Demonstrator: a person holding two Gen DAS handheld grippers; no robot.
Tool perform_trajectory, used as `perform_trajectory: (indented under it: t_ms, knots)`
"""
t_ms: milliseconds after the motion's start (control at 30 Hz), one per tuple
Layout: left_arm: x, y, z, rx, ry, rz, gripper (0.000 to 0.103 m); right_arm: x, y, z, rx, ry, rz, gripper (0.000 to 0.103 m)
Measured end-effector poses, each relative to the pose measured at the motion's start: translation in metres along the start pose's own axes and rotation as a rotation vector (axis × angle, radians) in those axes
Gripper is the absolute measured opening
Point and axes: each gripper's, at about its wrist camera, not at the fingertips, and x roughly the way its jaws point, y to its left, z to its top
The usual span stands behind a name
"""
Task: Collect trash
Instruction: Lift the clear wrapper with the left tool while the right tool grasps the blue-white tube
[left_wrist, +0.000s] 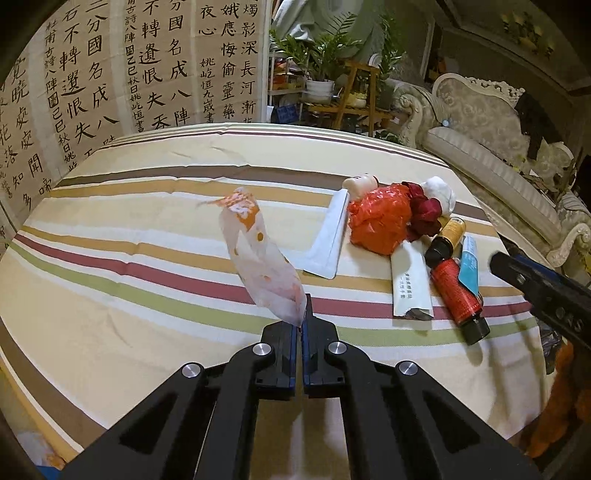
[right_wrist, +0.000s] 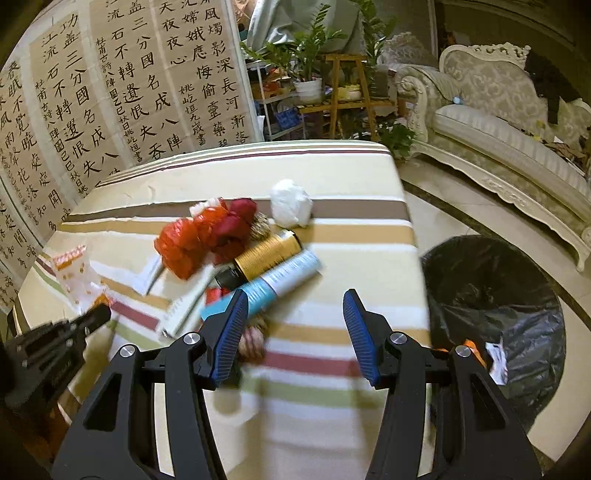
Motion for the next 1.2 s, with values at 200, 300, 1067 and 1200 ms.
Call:
perform_trajectory:
  t_ms: [200, 300, 1067, 1200]
  knots:
    - [0.0, 0.001, 0.0, 0.012, -0.01, 0.006, 0.002, 0.024, 0.012, 0.007, -0.014, 0.048, -0.02, 0.052]
    - [0.0, 0.002, 0.0, 0.013, -0.007, -0.002, 0.002, 0.027, 0.011, 0.003, -0.013, 0.07, -0.029, 0.052]
    - [0.001, -0.002, -0.003, 0.016, -0.007, -0.031, 0.002, 0.005, -0.008, -0.002, 0.012, 0.042, -0.044, 0.041]
    - [0.001, -0.004, -0.004, 0.018, -0.009, -0.034, 0.002, 0.016, -0.006, -0.006, -0.003, 0.077, -0.048, 0.027]
